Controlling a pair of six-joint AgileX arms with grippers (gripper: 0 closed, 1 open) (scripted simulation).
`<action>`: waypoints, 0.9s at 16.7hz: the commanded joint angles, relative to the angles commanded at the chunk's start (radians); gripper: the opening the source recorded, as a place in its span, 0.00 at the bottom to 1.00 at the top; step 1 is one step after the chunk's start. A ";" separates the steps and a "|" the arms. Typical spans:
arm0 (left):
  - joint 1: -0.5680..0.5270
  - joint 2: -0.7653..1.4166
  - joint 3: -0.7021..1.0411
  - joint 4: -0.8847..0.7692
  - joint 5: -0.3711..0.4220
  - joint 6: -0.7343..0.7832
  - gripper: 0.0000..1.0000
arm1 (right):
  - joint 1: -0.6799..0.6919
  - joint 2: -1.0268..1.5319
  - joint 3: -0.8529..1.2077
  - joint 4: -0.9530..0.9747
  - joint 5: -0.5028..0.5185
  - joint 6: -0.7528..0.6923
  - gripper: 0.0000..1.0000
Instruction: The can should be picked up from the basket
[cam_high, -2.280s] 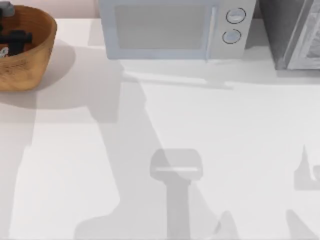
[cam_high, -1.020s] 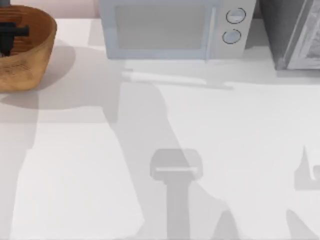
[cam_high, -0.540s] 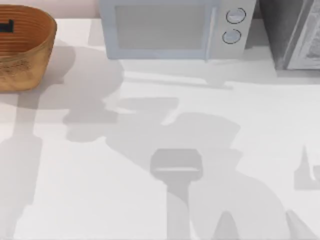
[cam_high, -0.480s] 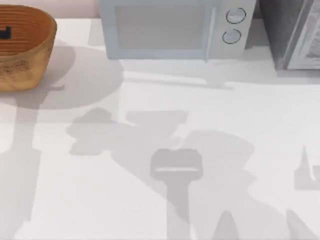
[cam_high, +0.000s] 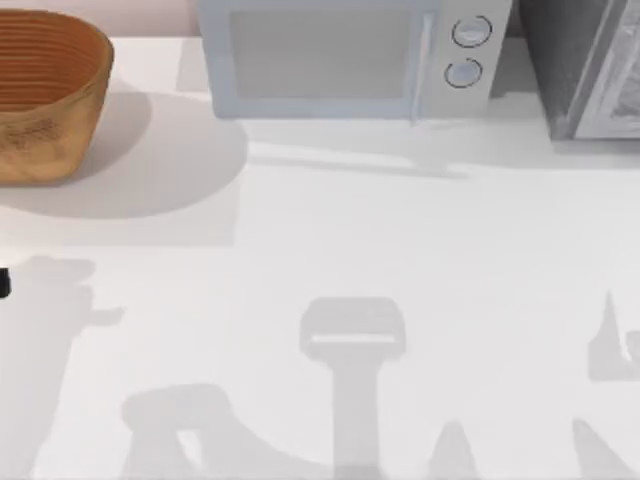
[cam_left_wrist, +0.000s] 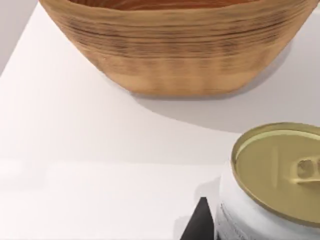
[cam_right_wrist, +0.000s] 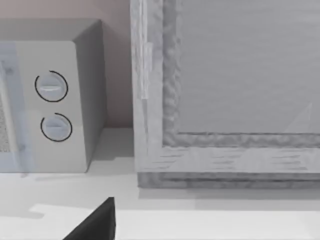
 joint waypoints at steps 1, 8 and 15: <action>-0.002 -0.104 -0.089 0.048 0.010 -0.008 0.00 | 0.000 0.000 0.000 0.000 0.000 0.000 1.00; -0.004 -0.581 -0.458 0.323 0.088 -0.049 0.00 | 0.000 0.000 0.000 0.000 0.000 0.000 1.00; -0.002 -0.622 -0.484 0.357 0.098 -0.051 0.00 | 0.000 0.000 0.000 0.000 0.000 0.000 1.00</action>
